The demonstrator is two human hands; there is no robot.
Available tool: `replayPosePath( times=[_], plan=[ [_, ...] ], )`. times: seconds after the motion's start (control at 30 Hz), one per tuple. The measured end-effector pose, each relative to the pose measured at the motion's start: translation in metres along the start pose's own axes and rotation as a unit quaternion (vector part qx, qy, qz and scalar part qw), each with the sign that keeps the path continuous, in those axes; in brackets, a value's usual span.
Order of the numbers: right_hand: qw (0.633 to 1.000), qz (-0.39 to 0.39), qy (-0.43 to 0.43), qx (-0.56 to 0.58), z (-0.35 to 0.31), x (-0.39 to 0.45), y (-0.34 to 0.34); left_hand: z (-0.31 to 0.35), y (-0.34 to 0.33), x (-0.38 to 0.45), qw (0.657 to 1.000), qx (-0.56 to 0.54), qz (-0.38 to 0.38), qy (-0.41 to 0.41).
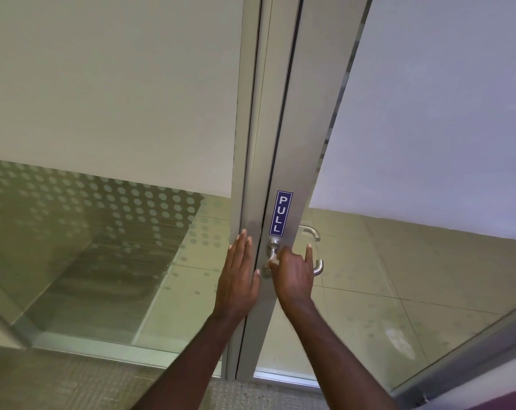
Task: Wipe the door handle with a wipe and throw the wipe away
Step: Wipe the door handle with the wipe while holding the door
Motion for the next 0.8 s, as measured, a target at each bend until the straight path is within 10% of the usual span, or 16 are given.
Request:
replayPosePath(
  times=[0.2,0.4,0.6,0.8],
  plan=[
    [0.974,-0.044,-0.173,0.139,0.008,0.017,-0.002,0.004,0.001,0.004,1.000,0.000,-0.012,-0.001],
    [1.000,-0.013,-0.001,0.026,-0.026,0.009,-0.007,0.003,-0.005,0.001,1.000,0.003,-0.023,0.010],
    [0.944,-0.036,-0.257,0.202,0.015,0.015,-0.006,-0.001,-0.003,-0.006,0.999,-0.024,-0.015,0.017],
    [0.999,0.007,-0.048,-0.021,-0.020,0.003,-0.017,-0.012,0.002,-0.008,0.999,-0.036,-0.004,0.033]
  ],
)
Point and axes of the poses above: each hand's wrist, its own x-axis towards the middle knuckle, its own y-axis out of the back of the hand, z = x × y, the point moved 9 cm from there along x, towards the middle knuckle, and after that the axes turned 2 degrees about -x, right-handed, at the moved point
